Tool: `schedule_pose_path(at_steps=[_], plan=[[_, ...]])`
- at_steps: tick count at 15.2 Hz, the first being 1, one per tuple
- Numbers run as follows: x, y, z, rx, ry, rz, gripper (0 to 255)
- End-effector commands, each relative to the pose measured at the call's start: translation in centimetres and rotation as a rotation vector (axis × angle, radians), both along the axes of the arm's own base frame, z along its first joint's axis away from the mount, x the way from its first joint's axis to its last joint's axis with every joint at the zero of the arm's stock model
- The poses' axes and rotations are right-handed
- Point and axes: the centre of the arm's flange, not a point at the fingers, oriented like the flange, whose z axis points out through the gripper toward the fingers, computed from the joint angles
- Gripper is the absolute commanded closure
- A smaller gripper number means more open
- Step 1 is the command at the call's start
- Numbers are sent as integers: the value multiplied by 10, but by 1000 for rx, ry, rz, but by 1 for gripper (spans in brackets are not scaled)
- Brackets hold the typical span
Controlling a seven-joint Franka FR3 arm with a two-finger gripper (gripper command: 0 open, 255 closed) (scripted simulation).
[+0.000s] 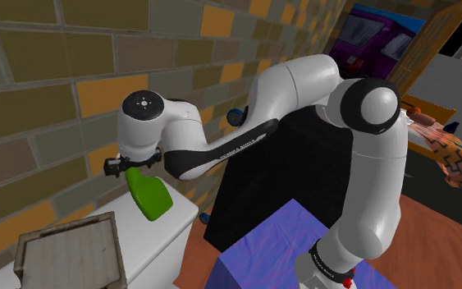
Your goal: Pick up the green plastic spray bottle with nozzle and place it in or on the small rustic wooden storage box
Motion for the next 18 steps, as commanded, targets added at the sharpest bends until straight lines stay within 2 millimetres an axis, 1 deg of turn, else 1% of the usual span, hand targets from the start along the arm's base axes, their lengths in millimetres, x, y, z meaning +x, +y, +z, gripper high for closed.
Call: schedule_pose_path(at_steps=[1,3,10,11,18], plan=[[4,0,-10,0,0,0,0],[8,-1,-18,0,0,0,0],[8,-1,-18,0,0,0,0],[8,-1,-18,0,0,0,255],[8,-1,-18,0,0,0,255]])
